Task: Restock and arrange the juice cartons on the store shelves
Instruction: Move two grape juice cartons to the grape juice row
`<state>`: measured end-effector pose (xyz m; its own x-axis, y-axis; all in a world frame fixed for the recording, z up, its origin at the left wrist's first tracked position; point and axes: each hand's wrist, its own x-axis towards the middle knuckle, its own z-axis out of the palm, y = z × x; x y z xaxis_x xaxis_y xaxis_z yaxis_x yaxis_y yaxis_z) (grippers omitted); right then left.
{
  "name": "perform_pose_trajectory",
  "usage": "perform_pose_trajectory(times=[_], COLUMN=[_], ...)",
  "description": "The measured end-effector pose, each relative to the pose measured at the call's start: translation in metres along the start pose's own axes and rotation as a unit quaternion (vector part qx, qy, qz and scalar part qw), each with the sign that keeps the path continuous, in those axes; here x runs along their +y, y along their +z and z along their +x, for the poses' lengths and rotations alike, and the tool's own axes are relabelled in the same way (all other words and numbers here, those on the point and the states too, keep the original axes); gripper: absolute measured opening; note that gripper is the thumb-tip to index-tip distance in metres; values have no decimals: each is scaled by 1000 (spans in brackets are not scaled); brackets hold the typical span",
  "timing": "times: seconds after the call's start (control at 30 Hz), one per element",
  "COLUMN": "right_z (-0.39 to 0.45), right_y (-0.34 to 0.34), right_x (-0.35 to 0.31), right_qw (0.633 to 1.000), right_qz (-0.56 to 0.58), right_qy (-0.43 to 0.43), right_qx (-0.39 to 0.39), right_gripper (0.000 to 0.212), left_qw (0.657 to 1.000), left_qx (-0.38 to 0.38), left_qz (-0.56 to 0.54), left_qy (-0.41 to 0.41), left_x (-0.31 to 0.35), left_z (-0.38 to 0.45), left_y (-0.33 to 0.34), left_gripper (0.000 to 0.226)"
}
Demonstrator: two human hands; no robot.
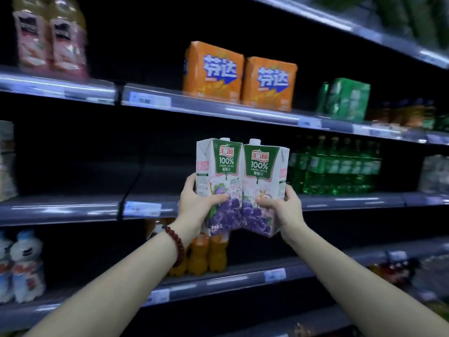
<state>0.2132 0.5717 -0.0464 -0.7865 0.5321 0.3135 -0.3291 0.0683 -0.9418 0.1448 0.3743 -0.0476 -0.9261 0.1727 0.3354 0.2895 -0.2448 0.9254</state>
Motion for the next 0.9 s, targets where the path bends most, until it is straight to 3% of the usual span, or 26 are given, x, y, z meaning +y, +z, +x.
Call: perform_pose_trajectory(times=[0.4, 0.67, 0.9], right_z=[1, 55, 121], right_y=[-210, -323, -409], right_x=[-10, 1, -4], right_qw=[996, 987, 979], right_qz=[10, -21, -9], right_qy=[23, 7, 10], right_qx=[86, 159, 202], right_gripper=[48, 50, 61], left_qw=[988, 965, 943], left_qx=[-116, -216, -291], left_qz=[-67, -101, -118], left_qy=[-71, -107, -107], left_x=[-48, -91, -112], left_z=[-27, 11, 63], left_y=[200, 327, 445], left_gripper=[65, 78, 68])
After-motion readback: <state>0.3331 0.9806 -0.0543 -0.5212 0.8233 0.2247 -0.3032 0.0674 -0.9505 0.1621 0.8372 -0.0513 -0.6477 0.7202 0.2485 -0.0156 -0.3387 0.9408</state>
